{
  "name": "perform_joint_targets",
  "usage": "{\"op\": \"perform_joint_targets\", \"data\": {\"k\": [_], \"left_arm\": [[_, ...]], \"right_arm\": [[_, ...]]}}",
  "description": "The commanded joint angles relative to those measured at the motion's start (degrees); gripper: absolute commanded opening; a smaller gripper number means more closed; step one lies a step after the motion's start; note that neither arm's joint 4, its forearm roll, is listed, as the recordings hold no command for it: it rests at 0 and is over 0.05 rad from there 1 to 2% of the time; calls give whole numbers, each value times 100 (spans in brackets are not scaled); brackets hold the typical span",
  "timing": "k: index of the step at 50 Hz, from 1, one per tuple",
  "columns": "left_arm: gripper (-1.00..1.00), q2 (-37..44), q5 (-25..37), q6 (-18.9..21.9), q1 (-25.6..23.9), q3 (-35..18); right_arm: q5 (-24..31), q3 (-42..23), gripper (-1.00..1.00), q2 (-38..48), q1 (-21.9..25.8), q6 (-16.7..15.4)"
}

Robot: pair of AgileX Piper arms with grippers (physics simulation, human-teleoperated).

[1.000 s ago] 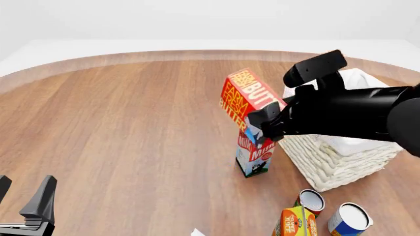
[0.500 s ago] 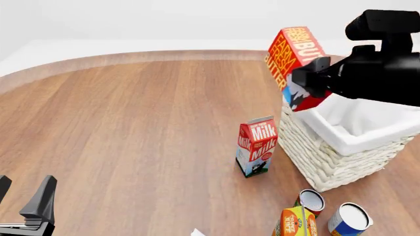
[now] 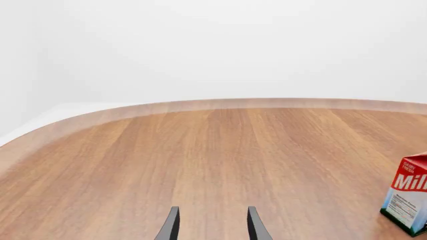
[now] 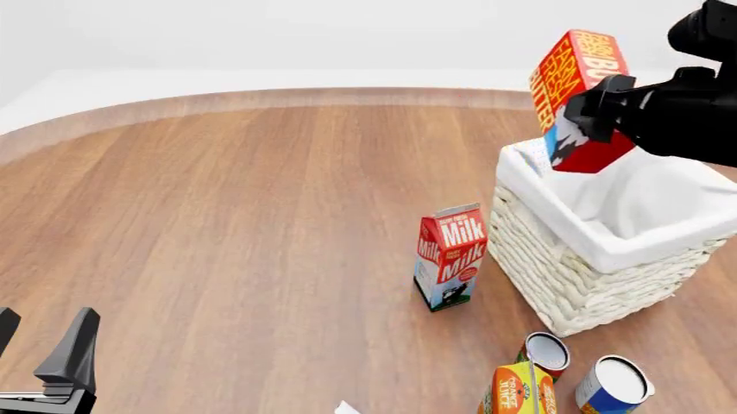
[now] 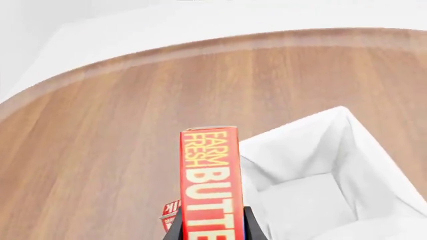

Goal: Pick up the cream cheese box and the butter, and put them in the basket.

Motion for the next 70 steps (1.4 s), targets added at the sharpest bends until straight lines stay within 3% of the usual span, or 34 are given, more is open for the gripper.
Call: {"op": "perform_joint_targets", "data": {"k": [1, 17, 26, 70], "left_arm": [[100, 0, 0, 0, 0, 0], [100, 0, 0, 0, 0, 0], [100, 0, 0, 0, 0, 0], [100, 0, 0, 0, 0, 0]], "right_arm": [[-203, -29, -100, 113, -381, 337], [-336, -87, -100, 240, -949, 641], [-754, 277, -100, 389, -1123, 802], [-1685, 1033, -100, 797, -1315, 1277]]}}
